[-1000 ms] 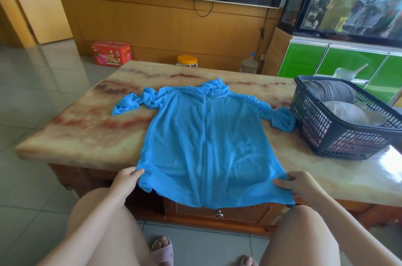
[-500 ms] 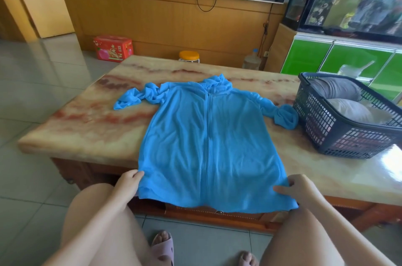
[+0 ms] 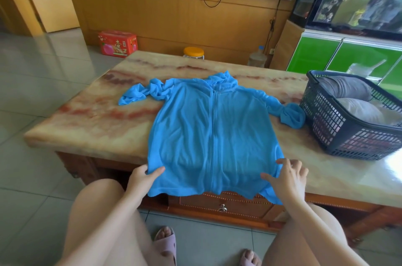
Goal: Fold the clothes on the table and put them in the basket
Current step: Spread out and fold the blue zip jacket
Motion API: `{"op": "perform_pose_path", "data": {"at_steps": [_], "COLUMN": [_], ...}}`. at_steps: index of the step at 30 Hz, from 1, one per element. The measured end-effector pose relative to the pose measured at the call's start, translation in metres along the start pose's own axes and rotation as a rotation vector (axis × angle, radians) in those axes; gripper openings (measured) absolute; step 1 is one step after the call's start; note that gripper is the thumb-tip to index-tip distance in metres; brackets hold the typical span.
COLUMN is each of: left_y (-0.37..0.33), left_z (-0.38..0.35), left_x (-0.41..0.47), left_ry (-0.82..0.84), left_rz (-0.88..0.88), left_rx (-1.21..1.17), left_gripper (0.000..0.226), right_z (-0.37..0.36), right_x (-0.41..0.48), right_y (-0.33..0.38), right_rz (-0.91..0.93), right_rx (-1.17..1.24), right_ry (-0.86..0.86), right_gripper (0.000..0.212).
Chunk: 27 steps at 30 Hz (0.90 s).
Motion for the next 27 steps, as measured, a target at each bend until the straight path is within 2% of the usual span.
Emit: {"op": "perform_pose_path", "data": {"at_steps": [3,5,7,9,12,16,18,21,27], "left_y": [-0.002,-0.004,-0.006,-0.008,-0.011,-0.006,-0.008,-0.013,-0.025], "left_z": [0.002,0.004,0.005,0.005,0.014,0.026,0.023,0.015,0.008], "left_x": [0.007,0.009,0.010,0.010,0.011,0.019,0.020,0.021,0.026], "left_ry": [-0.055,-0.091,-0.141,-0.187,-0.304,-0.301,-0.252,-0.272,-0.403], "left_rz": [-0.040,-0.045,-0.073,-0.113,-0.105,-0.012,0.007,-0.009,-0.078], "left_rx": [-0.005,-0.004,0.022,0.073,0.145,0.177,0.225,0.335,0.606], "left_gripper": [0.020,0.023,0.024,0.036,0.045,0.043,0.044,0.042,0.043], "right_z": [0.000,0.001,0.000,0.000,0.008,0.015,0.012,0.009,-0.007], "right_x": [0.006,0.009,0.013,0.015,0.016,0.013,0.013,0.015,0.030], "right_y": [-0.017,-0.024,-0.026,-0.027,-0.035,-0.050,-0.050,-0.031,0.037], "right_rz": [-0.171,-0.227,-0.269,-0.302,-0.313,-0.320,-0.282,-0.103,0.235], "right_rx": [0.228,0.260,0.363,0.450,0.450,0.408,0.346,0.253,0.279], "right_ry": [-0.072,-0.074,-0.060,-0.049,-0.105,-0.102,-0.093,-0.124,-0.057], "right_gripper": [0.064,0.058,0.042,0.019,0.003,0.006,0.017,0.035,0.027]}}
Point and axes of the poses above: each hand's wrist, its own x-axis towards the middle knuckle, its own z-axis out of the back of the hand, y = z × x, the point moved 2 cm from there along x, towards the middle knuckle, and after that the axes turned 9 degrees about z, right-handed, at the moved point
